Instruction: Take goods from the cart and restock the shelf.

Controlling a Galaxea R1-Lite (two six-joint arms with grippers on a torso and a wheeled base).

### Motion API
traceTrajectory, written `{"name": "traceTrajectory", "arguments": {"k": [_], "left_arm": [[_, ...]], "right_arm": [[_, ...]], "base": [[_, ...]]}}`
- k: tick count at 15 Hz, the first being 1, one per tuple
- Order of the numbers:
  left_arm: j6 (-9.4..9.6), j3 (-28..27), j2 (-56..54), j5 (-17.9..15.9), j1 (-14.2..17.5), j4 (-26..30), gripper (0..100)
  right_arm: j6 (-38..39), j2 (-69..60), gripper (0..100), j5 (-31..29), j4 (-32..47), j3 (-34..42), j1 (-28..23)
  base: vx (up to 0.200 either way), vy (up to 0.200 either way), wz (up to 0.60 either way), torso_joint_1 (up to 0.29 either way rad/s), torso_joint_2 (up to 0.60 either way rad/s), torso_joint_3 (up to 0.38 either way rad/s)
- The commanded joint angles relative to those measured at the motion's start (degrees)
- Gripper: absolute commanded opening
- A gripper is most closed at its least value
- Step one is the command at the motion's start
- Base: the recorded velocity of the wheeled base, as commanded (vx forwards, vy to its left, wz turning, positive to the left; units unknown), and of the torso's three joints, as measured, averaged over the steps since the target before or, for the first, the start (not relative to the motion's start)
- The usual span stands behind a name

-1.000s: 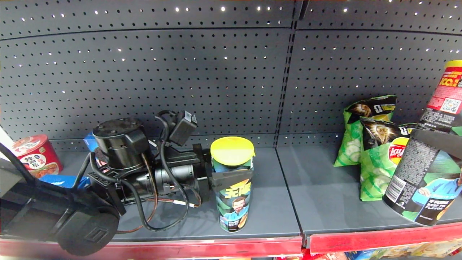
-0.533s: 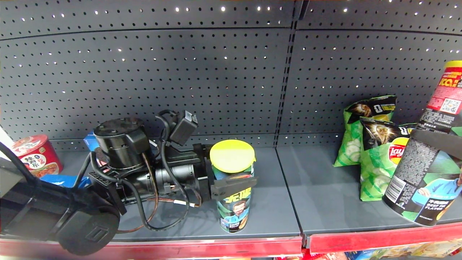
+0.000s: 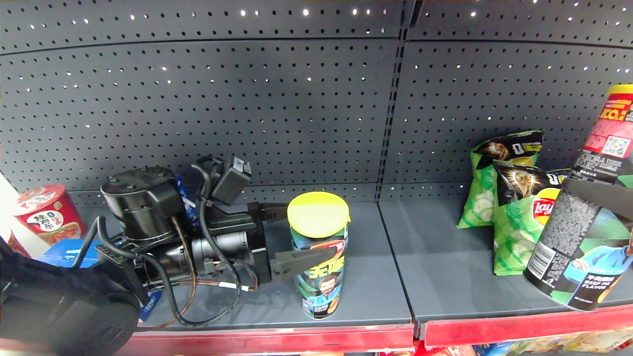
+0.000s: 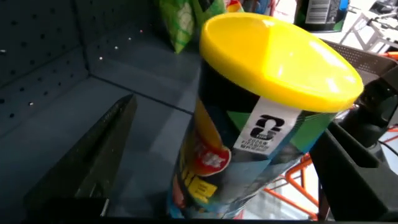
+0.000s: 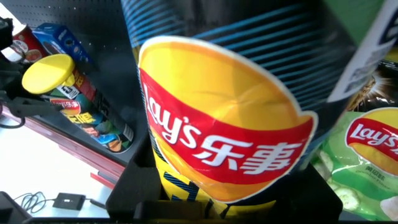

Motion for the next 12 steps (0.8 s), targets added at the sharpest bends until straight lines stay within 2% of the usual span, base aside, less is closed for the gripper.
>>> {"name": "traceTrajectory", "arguments": {"k": [1,4,6,12], "left_arm": [[-0.02,0.4,-1.6,0.0,1.9,0.0,100],[-0.02,2.0,-3.4,-0.5,4.6,0.1,100],[-0.02,4.3,-5.0,-1.5,5.3,0.0,100],[-0.55,9.4,-12.3,-1.7,5.6,0.0,100]], "right_arm": [[-0.1,0.0,0,0.0,0.0,0.0,0.0],[0.0,0.0,0,0.0,0.0,0.0,0.1],[0.0,0.0,0,0.0,0.0,0.1,0.1],[0.0,0.0,0,0.0,-0.1,0.9,0.0]], "base": [[0.0,0.0,0.0,0.0,0.0,0.0],[0.0,0.0,0.0,0.0,0.0,0.0],[0.0,0.0,0.0,0.0,0.0,0.0],[0.0,0.0,0.0,0.0,0.0,0.0]]}}
